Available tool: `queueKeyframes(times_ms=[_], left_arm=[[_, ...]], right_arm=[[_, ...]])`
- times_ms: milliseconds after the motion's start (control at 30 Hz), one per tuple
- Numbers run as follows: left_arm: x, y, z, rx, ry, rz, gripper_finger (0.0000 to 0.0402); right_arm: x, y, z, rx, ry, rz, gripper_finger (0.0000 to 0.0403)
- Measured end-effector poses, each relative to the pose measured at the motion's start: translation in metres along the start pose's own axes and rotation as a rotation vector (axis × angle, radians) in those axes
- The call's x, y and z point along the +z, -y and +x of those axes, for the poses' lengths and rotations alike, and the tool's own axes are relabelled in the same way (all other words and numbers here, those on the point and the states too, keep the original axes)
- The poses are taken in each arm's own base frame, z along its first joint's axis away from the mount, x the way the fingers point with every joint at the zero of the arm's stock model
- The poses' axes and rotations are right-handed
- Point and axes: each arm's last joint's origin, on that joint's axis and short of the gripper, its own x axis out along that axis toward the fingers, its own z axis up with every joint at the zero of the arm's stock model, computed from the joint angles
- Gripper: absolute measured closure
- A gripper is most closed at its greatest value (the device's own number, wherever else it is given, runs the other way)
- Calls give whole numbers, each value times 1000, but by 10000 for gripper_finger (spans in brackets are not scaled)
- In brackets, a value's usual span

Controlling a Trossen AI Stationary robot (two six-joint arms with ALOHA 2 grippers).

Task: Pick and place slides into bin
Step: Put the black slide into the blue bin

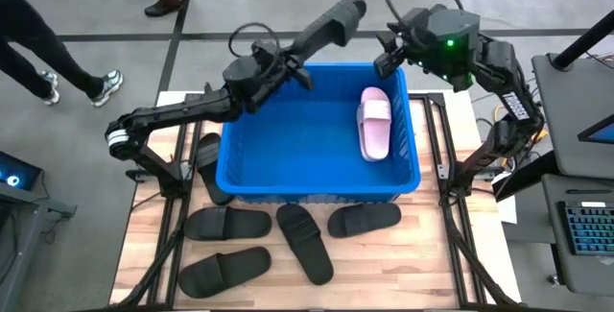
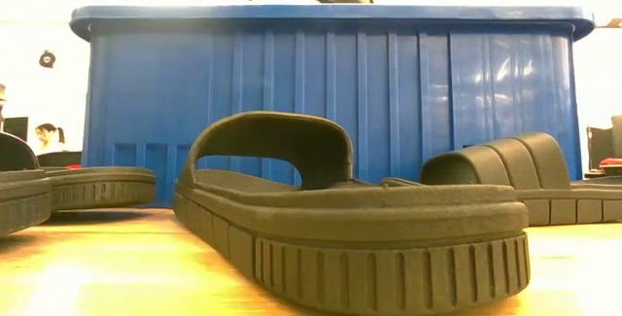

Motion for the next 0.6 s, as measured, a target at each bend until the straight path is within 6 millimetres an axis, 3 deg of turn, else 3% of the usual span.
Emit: queueKeyframes(times_ms=[367,600], left_arm=[[3,9,-6,54,26,60,362],[3,10,-7,53,27,60,362]], right_arm=[[0,-23,25,20,-14,-149,268],[-2,-35,42,12,-30,-187,237]])
